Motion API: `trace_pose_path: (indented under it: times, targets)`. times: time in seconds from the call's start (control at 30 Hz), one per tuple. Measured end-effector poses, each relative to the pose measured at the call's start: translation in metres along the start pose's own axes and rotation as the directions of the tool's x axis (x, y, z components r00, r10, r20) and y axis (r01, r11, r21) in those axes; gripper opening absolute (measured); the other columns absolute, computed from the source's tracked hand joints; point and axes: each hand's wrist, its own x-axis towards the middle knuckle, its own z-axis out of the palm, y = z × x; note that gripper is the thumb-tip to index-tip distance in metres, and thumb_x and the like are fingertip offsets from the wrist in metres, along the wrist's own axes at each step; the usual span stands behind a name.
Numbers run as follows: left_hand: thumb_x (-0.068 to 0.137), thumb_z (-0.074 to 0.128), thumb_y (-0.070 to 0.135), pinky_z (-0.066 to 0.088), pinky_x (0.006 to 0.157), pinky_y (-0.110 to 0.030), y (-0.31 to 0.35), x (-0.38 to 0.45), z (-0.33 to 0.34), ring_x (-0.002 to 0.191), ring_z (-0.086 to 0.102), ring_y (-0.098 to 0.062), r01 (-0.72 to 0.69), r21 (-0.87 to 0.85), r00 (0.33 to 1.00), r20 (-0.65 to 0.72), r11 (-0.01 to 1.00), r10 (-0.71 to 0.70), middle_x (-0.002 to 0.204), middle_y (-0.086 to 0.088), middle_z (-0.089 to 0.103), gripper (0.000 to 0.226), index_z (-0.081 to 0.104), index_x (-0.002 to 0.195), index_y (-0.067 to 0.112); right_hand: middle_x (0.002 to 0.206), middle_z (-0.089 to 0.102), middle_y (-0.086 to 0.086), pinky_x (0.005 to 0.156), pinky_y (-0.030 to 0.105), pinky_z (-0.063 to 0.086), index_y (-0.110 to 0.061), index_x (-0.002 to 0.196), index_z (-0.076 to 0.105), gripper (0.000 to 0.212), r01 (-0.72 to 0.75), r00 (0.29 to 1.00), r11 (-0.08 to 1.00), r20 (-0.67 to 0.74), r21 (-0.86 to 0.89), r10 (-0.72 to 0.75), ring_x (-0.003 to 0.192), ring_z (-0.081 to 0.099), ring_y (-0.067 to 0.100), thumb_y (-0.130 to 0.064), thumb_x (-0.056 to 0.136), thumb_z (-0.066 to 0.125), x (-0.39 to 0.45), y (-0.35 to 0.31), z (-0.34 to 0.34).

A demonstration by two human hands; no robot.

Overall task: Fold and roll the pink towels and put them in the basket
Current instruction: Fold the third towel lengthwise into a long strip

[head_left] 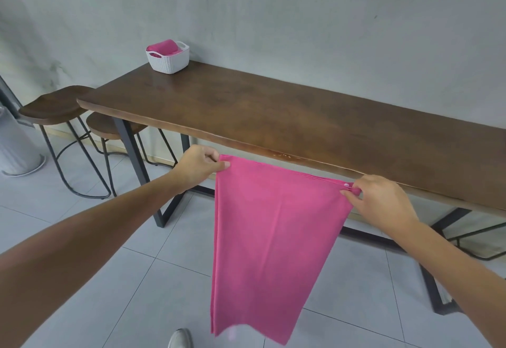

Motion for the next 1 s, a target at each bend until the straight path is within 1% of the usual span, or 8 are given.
trace_pose_path:
  times: [0.13,0.23,0.3,0.4,0.53,0.73,0.9,1.0]
  targets:
    - [0.089,0.075,0.021,0.047,0.061,-0.031,-0.012,0.019,-0.005,0.055,0.051,-0.013,0.000,0.060,1.000,0.010,0.998,-0.001,0.065,-0.008,0.062,0.026,0.061,0.079,0.001,0.059,0.045,-0.005,0.053,0.031,0.041,-0.012,0.058,0.062,0.037,0.018,1.000,1.000,0.018,0.007,-0.018,0.061,0.051,0.023,-0.031,0.084,0.079,0.011,-0.017,0.002]
    - [0.091,0.072,0.021,0.040,0.050,-0.024,-0.022,0.037,-0.017,0.041,0.046,0.000,0.011,0.112,1.000,-0.027,0.994,-0.008,0.058,0.002,0.058,0.024,0.059,0.078,0.006,0.061,0.049,-0.005,0.056,0.035,0.046,-0.012,0.062,0.065,0.040,0.023,0.996,0.999,0.087,0.029,-0.025,0.064,0.052,0.021,-0.041,0.086,0.075,0.021,-0.031,0.003]
    - [0.090,0.073,0.021,0.039,0.049,-0.024,-0.024,0.049,-0.022,0.042,0.047,0.001,-0.015,0.105,1.000,-0.016,0.994,0.017,0.059,0.000,0.059,0.024,0.057,0.075,0.010,0.064,0.054,-0.003,0.061,0.037,0.048,-0.012,0.062,0.064,0.043,-0.066,0.991,0.997,0.123,0.038,0.061,0.068,0.054,0.023,-0.045,0.089,0.070,0.032,-0.033,0.004]
    - [0.088,0.075,0.020,0.044,0.056,-0.031,-0.021,0.066,-0.026,0.051,0.051,-0.011,-0.084,0.077,0.993,0.092,0.993,0.077,0.061,-0.011,0.062,0.025,0.058,0.073,0.011,0.066,0.051,-0.001,0.065,0.039,0.048,-0.014,0.060,0.056,0.044,-0.207,0.966,0.978,0.164,0.013,0.202,0.067,0.052,0.025,-0.043,0.090,0.071,0.052,-0.033,0.004]
    - [0.087,0.076,0.019,0.038,0.054,-0.023,-0.027,0.097,-0.043,0.044,0.042,-0.001,-0.083,0.106,0.997,0.016,0.991,0.082,0.048,0.014,0.050,0.026,0.056,0.070,0.015,0.072,0.054,-0.002,0.068,0.039,0.047,-0.013,0.069,0.061,0.036,-0.268,0.944,0.963,0.207,0.033,0.256,0.072,0.054,0.024,-0.042,0.087,0.074,0.073,-0.051,0.003]
    - [0.090,0.071,0.016,0.044,0.061,-0.010,-0.031,0.138,-0.054,0.072,0.061,-0.013,-0.135,0.081,0.988,-0.067,0.988,0.140,0.084,-0.003,0.068,0.013,0.060,0.088,0.012,0.079,0.055,-0.001,0.069,0.033,0.035,-0.013,0.082,0.060,0.025,-0.344,0.929,0.936,0.171,0.072,0.328,0.076,0.051,0.021,-0.033,0.090,0.073,0.108,-0.074,0.005]
    - [0.089,0.071,0.010,0.058,0.074,-0.041,-0.039,0.165,-0.060,0.079,0.066,-0.027,-0.132,-0.105,0.991,-0.046,0.986,0.128,0.086,-0.010,0.066,0.028,0.053,0.108,0.020,0.072,0.053,-0.001,0.065,0.037,0.044,-0.025,0.097,0.040,0.029,-0.428,0.898,0.891,0.181,0.151,0.401,0.068,0.050,0.020,-0.023,0.093,0.069,0.120,-0.090,0.009]
    - [0.092,0.066,0.010,0.057,0.077,-0.046,-0.044,0.179,-0.056,0.080,0.065,-0.026,-0.140,-0.061,0.990,-0.034,0.988,0.138,0.082,-0.003,0.064,0.019,0.061,0.109,0.018,0.089,0.062,0.000,0.076,0.040,0.052,-0.028,0.114,0.050,0.030,-0.503,0.862,0.850,0.163,0.160,0.480,0.084,0.059,0.023,-0.030,0.092,0.070,0.129,-0.094,0.015]
